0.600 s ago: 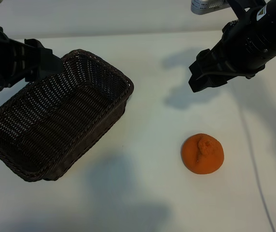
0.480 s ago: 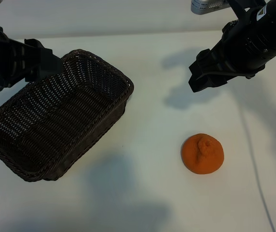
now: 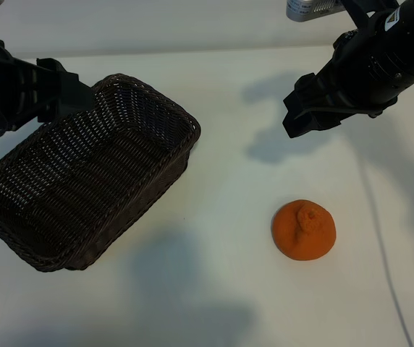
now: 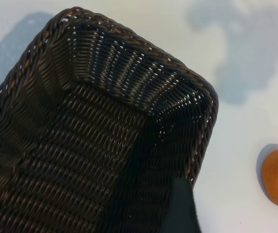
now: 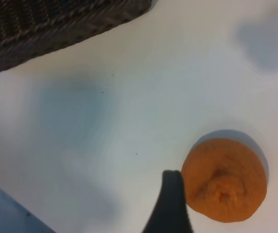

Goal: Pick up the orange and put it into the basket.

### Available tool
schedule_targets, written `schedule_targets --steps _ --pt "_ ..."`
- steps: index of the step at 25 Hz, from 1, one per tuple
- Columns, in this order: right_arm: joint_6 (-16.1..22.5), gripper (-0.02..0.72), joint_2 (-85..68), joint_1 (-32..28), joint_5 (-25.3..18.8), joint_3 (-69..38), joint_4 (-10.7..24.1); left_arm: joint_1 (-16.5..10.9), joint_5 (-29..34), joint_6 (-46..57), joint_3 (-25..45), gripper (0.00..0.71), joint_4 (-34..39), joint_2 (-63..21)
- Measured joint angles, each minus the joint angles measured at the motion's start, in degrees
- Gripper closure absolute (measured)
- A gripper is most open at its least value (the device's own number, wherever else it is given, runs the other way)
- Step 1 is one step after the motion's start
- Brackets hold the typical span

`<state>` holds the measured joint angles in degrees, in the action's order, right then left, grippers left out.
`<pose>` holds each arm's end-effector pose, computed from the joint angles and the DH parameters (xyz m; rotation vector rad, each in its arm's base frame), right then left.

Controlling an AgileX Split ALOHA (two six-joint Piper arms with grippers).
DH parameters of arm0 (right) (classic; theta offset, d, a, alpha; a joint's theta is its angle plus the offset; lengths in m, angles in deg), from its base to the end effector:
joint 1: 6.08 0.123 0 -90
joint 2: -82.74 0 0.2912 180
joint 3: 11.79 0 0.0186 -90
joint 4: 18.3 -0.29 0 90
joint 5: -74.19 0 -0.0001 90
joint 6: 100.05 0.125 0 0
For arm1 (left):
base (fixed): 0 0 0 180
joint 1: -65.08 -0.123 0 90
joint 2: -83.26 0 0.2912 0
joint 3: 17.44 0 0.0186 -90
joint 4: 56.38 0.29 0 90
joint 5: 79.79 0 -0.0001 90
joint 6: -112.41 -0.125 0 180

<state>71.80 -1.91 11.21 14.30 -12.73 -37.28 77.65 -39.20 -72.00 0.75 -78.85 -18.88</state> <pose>0.3414 0.1431 0.2911 -0.4559 2.6770 0.4843 0.3012 -0.0990 0.3108 0.1164 2.3707 -0.5126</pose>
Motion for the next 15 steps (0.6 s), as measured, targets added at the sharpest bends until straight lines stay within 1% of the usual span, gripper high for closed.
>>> schedule_targets --steps 15 --pt "-0.1 0.124 0.0 0.0 0.1 0.0 0.0 0.0 -1.2 0.6 0.0 0.122 0.0 0.0"
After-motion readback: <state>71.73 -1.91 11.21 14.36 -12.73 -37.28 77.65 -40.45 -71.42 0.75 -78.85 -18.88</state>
